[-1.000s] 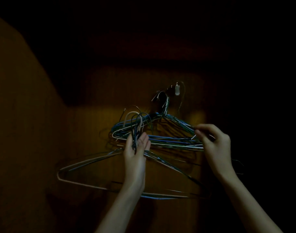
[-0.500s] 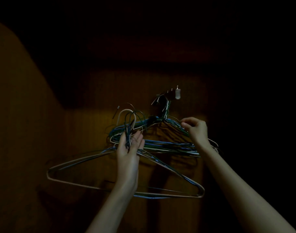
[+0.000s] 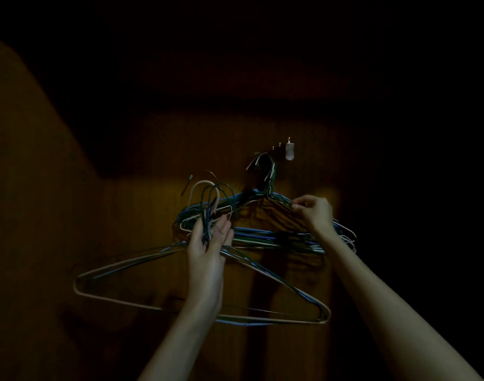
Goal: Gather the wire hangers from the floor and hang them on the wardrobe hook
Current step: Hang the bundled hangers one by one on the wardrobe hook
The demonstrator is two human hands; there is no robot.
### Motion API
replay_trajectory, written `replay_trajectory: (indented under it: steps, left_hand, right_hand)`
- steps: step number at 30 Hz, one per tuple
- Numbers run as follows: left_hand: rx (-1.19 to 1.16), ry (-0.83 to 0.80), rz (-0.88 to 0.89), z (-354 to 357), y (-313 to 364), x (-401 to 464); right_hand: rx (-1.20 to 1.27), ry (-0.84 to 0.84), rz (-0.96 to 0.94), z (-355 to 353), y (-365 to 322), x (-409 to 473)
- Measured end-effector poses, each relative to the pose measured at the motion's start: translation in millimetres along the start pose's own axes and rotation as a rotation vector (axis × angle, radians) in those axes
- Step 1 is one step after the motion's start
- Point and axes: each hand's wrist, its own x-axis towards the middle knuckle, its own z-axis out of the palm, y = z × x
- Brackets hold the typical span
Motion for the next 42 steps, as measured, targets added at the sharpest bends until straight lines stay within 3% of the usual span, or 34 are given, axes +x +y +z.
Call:
replay_trajectory:
  steps: [11, 21, 24, 30, 37, 42]
  left_hand:
    - [0.014, 0.043, -0.103, 5, 4, -14]
    - [-0.046, 0.083, -0.097, 9, 5, -29]
    - [-0.028, 0.08, -0.097, 10, 6, -35]
    - [-0.023, 0.06, -0.101, 6, 6, -46]
    - [0.01, 0.022, -0.121, 5, 5, -54]
    - [-0.032, 0.056, -0.122, 4, 4, -56]
  right_hand:
    - [-0.025, 0.033, -0.017, -7, -8, -30]
    - [0.267, -0.361, -0.127, -8, -46, -142]
    - [0.23, -0.477, -0.159, -2, -50, -161]
    - [0.195, -0.543, -0.118, -3, -50, -171]
    - [0.268, -0.456, -0.099, -9, -46, -173]
    - [0.212, -0.256, -0.093, -22, -40, -165]
